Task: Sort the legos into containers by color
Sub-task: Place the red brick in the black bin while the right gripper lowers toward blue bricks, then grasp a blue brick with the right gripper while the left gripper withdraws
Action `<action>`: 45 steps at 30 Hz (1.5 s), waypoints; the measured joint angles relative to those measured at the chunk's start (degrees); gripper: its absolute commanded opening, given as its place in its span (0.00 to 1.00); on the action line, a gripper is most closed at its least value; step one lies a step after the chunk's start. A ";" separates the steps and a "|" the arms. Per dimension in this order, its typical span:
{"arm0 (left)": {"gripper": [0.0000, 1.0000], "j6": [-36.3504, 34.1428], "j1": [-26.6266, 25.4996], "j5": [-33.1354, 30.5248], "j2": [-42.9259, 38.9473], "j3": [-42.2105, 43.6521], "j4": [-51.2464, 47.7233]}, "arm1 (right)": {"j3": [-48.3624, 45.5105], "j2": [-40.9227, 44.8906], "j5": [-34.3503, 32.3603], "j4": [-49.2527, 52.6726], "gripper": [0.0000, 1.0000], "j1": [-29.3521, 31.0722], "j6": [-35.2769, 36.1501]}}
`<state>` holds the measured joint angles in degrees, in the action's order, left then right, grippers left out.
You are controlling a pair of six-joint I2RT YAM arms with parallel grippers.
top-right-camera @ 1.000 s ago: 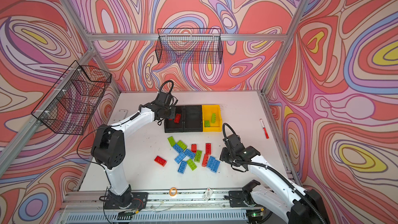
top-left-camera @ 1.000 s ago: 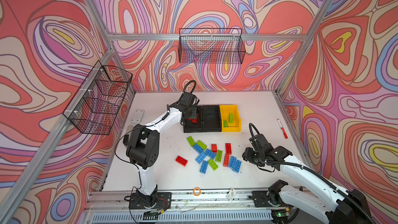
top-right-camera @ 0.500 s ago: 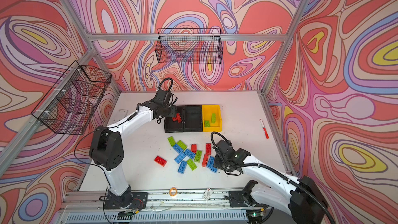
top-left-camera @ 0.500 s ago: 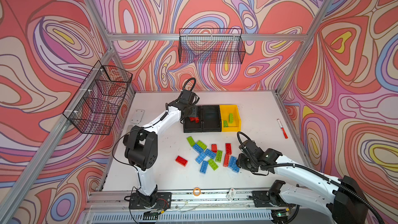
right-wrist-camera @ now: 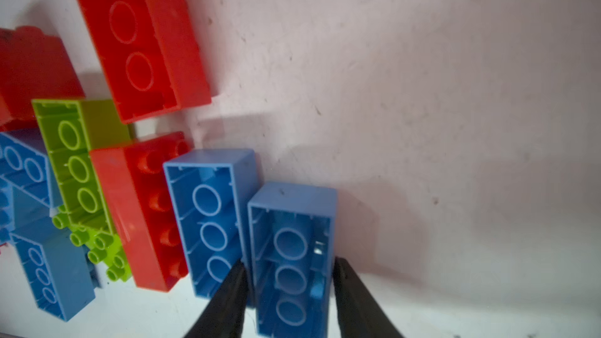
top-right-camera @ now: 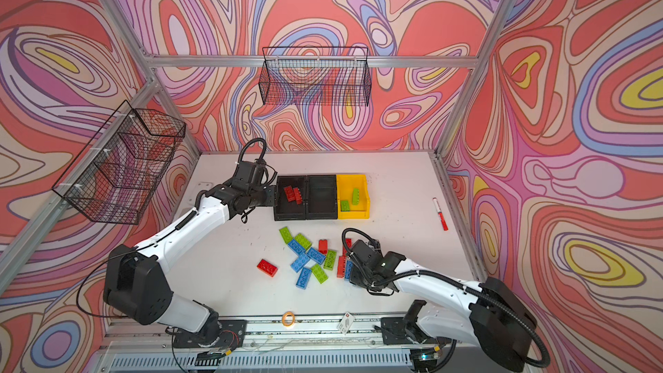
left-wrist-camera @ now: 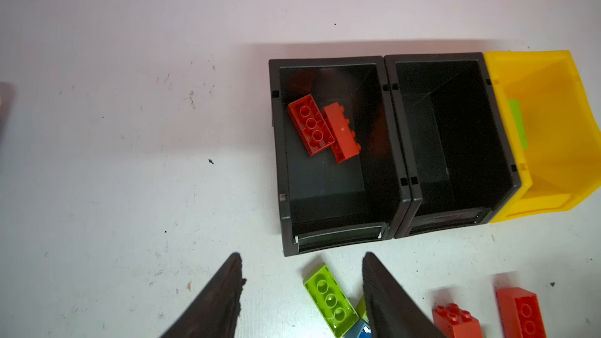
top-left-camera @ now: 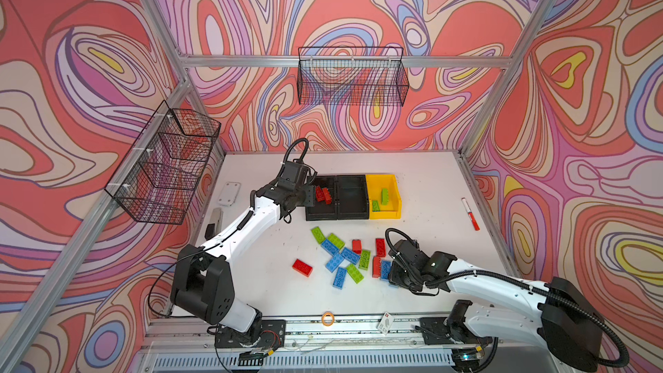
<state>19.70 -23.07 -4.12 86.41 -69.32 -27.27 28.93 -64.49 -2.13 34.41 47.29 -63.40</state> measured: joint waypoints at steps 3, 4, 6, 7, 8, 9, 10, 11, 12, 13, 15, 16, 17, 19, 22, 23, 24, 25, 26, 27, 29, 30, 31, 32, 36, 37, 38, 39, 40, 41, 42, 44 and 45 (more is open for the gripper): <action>0.61 0.02 0.28 0.00 -0.26 0.44 -0.13 | -0.96 2.49 -1.07 0.42 0.41 0.04 -1.25; 0.61 0.04 0.31 0.02 -0.31 0.44 -0.11 | -1.31 3.48 -1.38 0.52 0.40 0.04 -1.68; 0.61 0.17 0.31 0.11 -0.44 0.44 -0.09 | -2.25 5.64 -1.90 0.81 0.39 0.04 -2.62; 0.60 0.26 0.31 0.17 -0.46 0.44 -0.07 | -2.67 6.47 -2.08 0.92 0.39 0.04 -3.04; 0.60 0.42 0.31 0.33 -0.44 0.44 -0.07 | -3.06 7.34 -2.34 1.18 0.38 0.04 -3.50; 0.60 0.50 0.28 0.52 -0.44 0.44 -0.07 | -3.41 8.26 -2.58 1.49 0.39 0.04 -3.91; 0.60 0.57 0.31 0.68 -0.44 0.44 -0.07 | -3.58 8.85 -2.73 1.70 0.41 0.04 -4.13; 0.60 0.68 0.31 0.83 -0.44 0.44 -0.04 | -3.78 9.68 -2.93 2.10 0.43 0.04 -4.48; 0.60 0.72 0.31 0.94 -0.44 0.44 -0.04 | -3.78 10.27 -3.13 2.54 0.47 0.04 -4.70; 0.60 0.79 0.31 0.96 -0.46 0.44 -0.04 | -3.78 10.71 -3.28 2.80 0.49 0.04 -4.81; 0.60 0.96 0.31 1.09 -0.46 0.48 -0.04 | -3.78 11.32 -3.69 3.34 0.51 0.04 -4.94; 0.60 1.07 0.31 1.11 -0.48 0.55 -0.02 | -3.78 11.50 -3.85 3.67 0.52 0.04 -5.03; 0.60 1.14 0.31 1.11 -0.52 0.70 0.02 | -3.80 11.65 -4.02 4.00 0.53 0.04 -5.07; 0.60 1.18 0.31 1.11 -0.85 1.29 0.02 | -3.89 12.13 -4.17 4.46 0.52 0.04 -5.09; 0.60 1.38 0.31 1.09 -1.27 1.99 0.00 | -4.50 13.16 -4.44 4.85 0.48 0.04 -5.22; 0.60 1.42 0.31 1.09 -1.31 2.10 0.00 | -4.92 13.42 -4.48 5.03 0.48 0.04 -5.29; 0.60 1.49 0.31 1.09 -1.36 2.16 0.02 | -5.25 13.51 -4.52 5.09 0.47 0.04 -5.29; 0.60 1.51 0.31 1.09 -1.42 2.23 0.02 | -5.60 13.49 -4.55 5.07 0.47 0.04 -5.33; 0.60 1.51 0.31 1.09 -1.49 2.27 0.00 | -5.70 13.44 -4.59 5.09 0.47 0.04 -5.35; 0.60 1.51 0.31 1.09 -1.57 2.27 0.00 | -5.73 13.38 -4.74 5.07 0.47 0.04 -5.33; 0.60 1.51 0.31 1.09 -1.70 2.27 0.02 | -5.66 13.00 -4.98 4.92 0.47 0.04 -5.27; 0.60 1.51 0.31 1.09 -1.75 2.27 0.02 | -5.57 12.72 -5.03 4.81 0.48 0.04 -5.25; 0.60 1.51 0.31 1.09 -1.77 2.27 0.02 | -5.40 12.24 -5.14 4.63 0.46 0.04 -5.09; 0.60 1.51 0.31 1.07 -1.79 2.27 0.02 | -5.22 11.78 -5.29 4.52 0.44 0.04 -4.98; 0.60 1.51 0.31 1.07 -1.86 2.27 0.00 | -4.76 10.86 -5.86 4.28 0.38 0.04 -4.63; 0.60 1.51 0.31 1.07 -1.90 2.32 0.00 | -4.76 10.86 -5.99 4.24 0.37 0.04 -4.59; 0.60 1.51 0.31 1.07 -1.97 2.36 0.00 | -4.74 10.86 -6.01 4.15 0.35 0.04 -4.57; 0.60 1.51 0.31 1.05 -1.97 2.36 0.00 | -4.72 10.88 -6.03 4.13 0.34 0.04 -4.46; 0.60 1.51 0.31 1.05 -1.97 2.36 0.02 | -4.70 11.02 -6.05 4.17 0.32 0.04 -4.42; 0.60 1.51 0.31 1.05 -1.97 2.36 0.00 | -4.63 11.21 -6.19 4.33 0.30 0.04 -4.37; 0.60 1.51 0.31 1.05 -1.97 2.38 0.02 | -4.59 11.34 -6.29 4.50 0.28 0.04 -4.42; 0.60 1.51 0.31 1.07 -1.97 2.38 0.02 | -4.48 11.67 -6.67 4.96 0.26 0.04 -4.24; 0.60 1.51 0.31 1.07 -1.97 2.36 0.02 | -4.44 11.72 -6.80 5.16 0.25 0.04 -4.20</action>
<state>21.21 -22.76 -3.05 84.44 -66.96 -27.24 24.49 -52.77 -8.93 39.57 47.33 -67.59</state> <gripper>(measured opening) 0.597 0.269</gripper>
